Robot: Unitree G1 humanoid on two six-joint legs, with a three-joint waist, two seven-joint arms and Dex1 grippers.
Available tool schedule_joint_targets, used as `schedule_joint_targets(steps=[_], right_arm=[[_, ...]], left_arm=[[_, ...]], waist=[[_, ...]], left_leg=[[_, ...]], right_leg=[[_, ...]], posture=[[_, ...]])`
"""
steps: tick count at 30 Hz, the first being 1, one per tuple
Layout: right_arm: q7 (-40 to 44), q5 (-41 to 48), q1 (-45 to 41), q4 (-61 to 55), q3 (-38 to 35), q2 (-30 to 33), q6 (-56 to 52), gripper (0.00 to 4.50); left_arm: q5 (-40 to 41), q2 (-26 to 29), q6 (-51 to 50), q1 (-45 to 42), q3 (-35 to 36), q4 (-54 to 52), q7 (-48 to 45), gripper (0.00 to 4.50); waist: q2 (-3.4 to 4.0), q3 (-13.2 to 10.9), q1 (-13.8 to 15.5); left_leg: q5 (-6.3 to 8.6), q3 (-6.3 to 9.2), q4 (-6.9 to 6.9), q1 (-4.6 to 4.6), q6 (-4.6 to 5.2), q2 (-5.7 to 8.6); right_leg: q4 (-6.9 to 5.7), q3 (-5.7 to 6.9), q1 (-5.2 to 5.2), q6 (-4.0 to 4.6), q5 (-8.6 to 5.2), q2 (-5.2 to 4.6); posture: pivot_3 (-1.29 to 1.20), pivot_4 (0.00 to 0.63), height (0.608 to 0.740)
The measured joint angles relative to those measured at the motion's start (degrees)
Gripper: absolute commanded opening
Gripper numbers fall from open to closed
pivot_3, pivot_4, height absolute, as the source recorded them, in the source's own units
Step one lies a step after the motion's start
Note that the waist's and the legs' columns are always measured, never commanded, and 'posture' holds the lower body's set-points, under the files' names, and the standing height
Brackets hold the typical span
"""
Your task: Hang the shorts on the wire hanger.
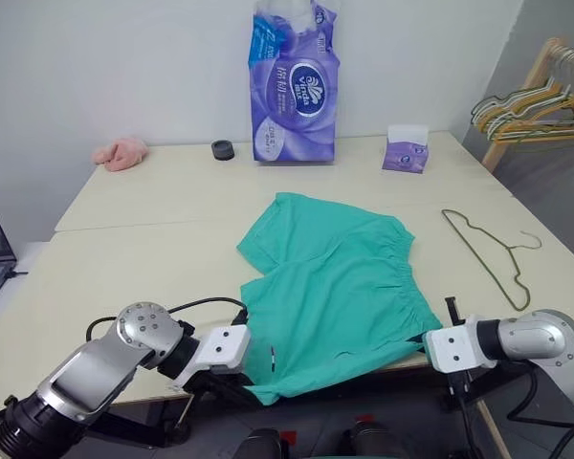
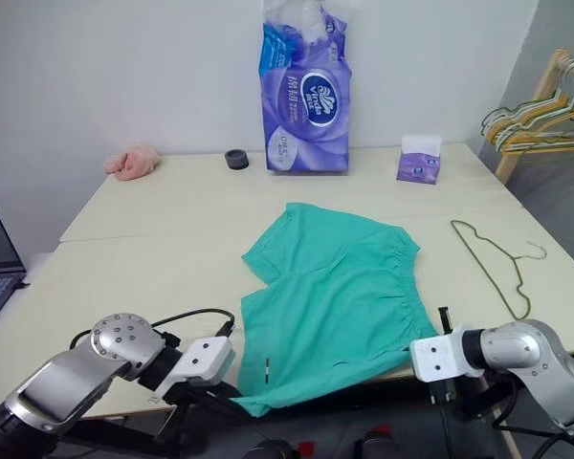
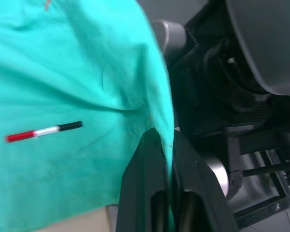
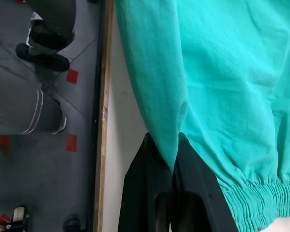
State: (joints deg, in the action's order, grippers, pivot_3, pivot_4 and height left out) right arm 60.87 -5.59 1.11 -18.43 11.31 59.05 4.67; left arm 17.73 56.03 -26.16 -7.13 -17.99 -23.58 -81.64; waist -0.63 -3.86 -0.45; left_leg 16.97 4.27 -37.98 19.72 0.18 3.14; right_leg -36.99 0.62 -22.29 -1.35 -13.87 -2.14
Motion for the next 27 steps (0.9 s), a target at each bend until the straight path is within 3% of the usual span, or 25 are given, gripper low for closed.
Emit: schedule_joint_targets(steps=[6, 11, 17, 20, 23, 27], right_arm=[[2.1, 1.3, 0.8, -2.0, -0.9, 1.9, -1.8, 2.73], [3.9, 9.2, 3.1, -2.8, -9.5, 3.5, -8.4, 4.38], [-2.9, 21.1, 4.0, -1.4, -27.6, -3.2, -24.8, 4.38], [-12.3, 22.5, 2.3, 0.7, -34.0, -9.6, -31.7, 4.38], [-23.6, 20.5, 0.1, 4.3, -36.2, -15.6, -36.4, 4.38], [-32.8, 18.1, -3.5, 12.4, -36.2, -18.8, -41.5, 4.38]], left_arm=[[0.4, -1.2, -2.3, -0.7, -0.3, 0.9, 1.0, 2.5], [5.0, -3.5, -6.5, -0.7, 0.7, 0.8, 2.4, 3.97], [11.2, -13.1, -9.3, -3.9, 6.9, 0.8, 10.7, 3.97], [6.5, -20.4, -5.4, -9.3, 7.1, 3.2, 20.2, 3.97], [1.2, -25.0, -1.9, -13.7, 7.0, 6.2, 27.7, 3.97], [0.0, -26.6, 0.0, -15.0, 5.8, 6.1, 28.6, 3.97]], waist=[[0.0, 0.0, 0.0], [-0.03, 0.0, 0.0], [-0.09, 0.0, 0.5], [-0.2, 0.0, 0.8], [-0.19, 0.1, 0.6], [0.11, 0.2, -0.5]], left_leg=[[0.0, 0.0, 0.0, 0.0, 0.0, 0.0], [0.0, 0.01, -0.03, 0.0, 0.0, -0.01], [0.0, 0.07, -0.09, 0.03, -0.01, 0.01], [0.0, 0.06, -0.14, 0.03, -0.02, 0.04], [-0.01, -0.01, -0.1, 0.04, -0.03, 0.06], [0.0, -0.21, -0.05, 0.03, -0.04, 0.06]], right_leg=[[0.0, 0.0, 0.0, 0.0, 0.0, 0.0], [0.0, -0.01, 0.01, -0.02, 0.01, -0.01], [0.0, 0.0, 0.05, -0.08, 0.05, -0.02], [0.02, -0.04, 0.1, -0.15, 0.12, -0.04], [0.01, -0.14, 0.03, 0.04, 0.22, -0.05], [0.0, -0.32, -0.01, 0.22, 0.21, -0.04]], posture=[[-0.1, 0.016, 0.74], [-0.1, 0.011, 0.74], [-0.1, 0.015, 0.74], [-0.1, 0.02, 0.74], [-0.11, 0.023, 0.74], [-0.12, 0.024, 0.74]])
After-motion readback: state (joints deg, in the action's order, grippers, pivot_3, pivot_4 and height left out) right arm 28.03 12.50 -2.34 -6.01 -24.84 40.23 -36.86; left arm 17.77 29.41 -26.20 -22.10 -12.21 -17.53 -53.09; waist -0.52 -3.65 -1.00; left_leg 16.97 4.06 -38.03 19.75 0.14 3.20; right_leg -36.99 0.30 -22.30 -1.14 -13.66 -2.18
